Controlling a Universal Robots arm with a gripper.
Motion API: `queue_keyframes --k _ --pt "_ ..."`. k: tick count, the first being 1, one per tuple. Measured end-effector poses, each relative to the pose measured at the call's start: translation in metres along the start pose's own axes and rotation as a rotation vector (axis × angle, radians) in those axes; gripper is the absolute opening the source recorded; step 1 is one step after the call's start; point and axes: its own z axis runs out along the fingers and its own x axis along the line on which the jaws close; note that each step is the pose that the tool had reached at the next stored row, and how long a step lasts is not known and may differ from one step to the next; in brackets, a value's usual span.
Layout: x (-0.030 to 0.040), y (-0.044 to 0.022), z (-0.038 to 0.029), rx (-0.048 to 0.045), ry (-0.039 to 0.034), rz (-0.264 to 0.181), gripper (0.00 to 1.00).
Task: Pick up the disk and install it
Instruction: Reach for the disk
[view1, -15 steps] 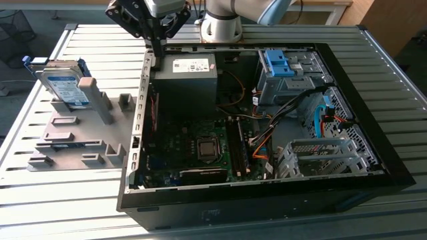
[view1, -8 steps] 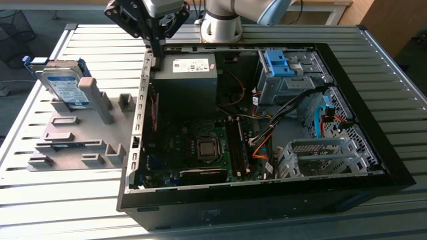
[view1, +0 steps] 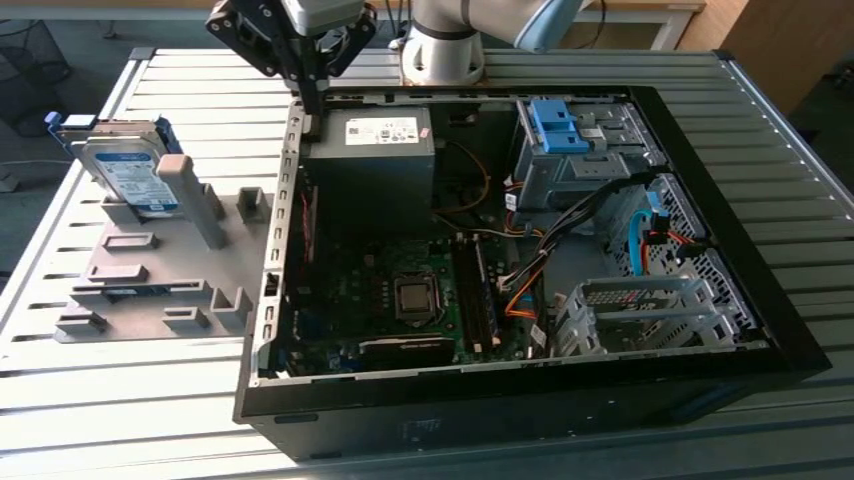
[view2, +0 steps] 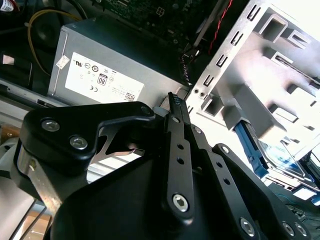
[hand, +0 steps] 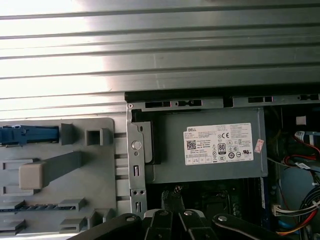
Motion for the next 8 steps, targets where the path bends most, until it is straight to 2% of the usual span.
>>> queue_keyframes --k 8 --pt "0.0031 -0.0003 0.0006 0.0000 0.0000 0.000 0.11"
